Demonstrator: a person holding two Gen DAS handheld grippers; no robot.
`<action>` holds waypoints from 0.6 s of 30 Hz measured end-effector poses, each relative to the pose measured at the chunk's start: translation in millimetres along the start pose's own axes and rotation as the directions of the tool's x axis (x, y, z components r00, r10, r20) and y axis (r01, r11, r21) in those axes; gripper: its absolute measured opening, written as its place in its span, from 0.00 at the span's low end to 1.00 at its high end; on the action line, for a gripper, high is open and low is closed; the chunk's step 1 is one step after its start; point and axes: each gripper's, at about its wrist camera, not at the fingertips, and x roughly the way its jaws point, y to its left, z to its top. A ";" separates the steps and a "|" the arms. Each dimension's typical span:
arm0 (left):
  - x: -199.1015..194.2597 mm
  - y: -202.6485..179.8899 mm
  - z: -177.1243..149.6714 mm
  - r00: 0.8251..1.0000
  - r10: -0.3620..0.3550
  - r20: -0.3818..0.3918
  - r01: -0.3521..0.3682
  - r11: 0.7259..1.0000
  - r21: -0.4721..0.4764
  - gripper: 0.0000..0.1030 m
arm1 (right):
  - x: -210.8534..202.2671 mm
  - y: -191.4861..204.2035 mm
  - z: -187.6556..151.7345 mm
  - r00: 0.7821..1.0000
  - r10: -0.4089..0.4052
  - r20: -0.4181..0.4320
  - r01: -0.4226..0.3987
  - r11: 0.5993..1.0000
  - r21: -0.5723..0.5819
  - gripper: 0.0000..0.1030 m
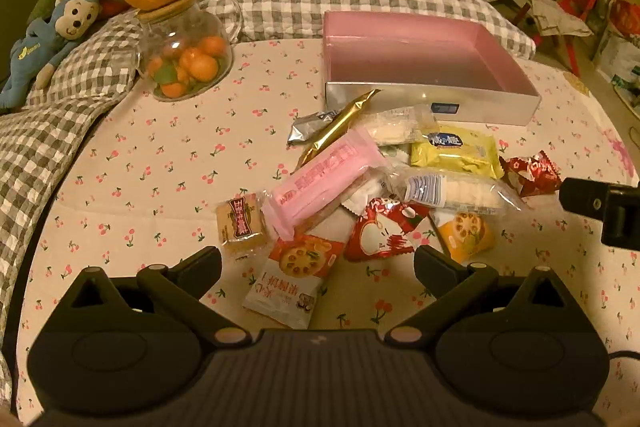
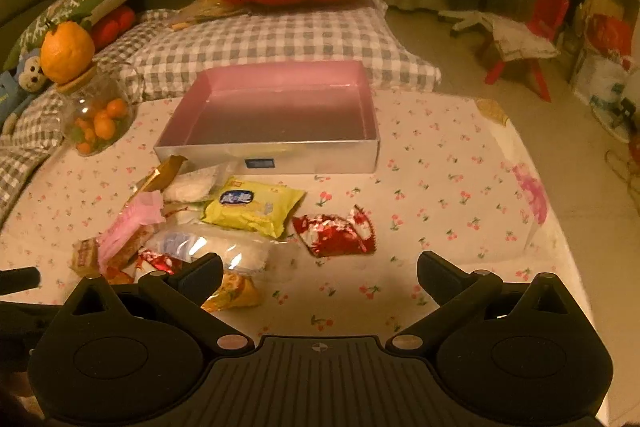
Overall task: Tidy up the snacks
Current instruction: 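Move left tool toward pink packet while right tool approaches red snack bag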
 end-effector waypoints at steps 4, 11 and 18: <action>1.6 0.8 -1.2 1.000 0.004 -0.010 -0.004 1.000 -0.001 1.00 | 0.5 0.7 -1.1 1.000 0.011 -0.009 -0.011 1.000 -0.002 1.00; 0.8 1.0 0.1 1.000 0.003 -0.011 -0.003 1.000 -0.002 1.00 | -1.1 6.2 -2.9 1.000 0.009 -0.008 -0.010 0.999 -0.030 1.00; 1.6 2.6 0.4 1.000 -0.001 -0.020 0.001 1.000 -0.003 1.00 | -1.7 8.9 -3.0 1.000 0.016 -0.012 -0.017 0.999 -0.033 1.00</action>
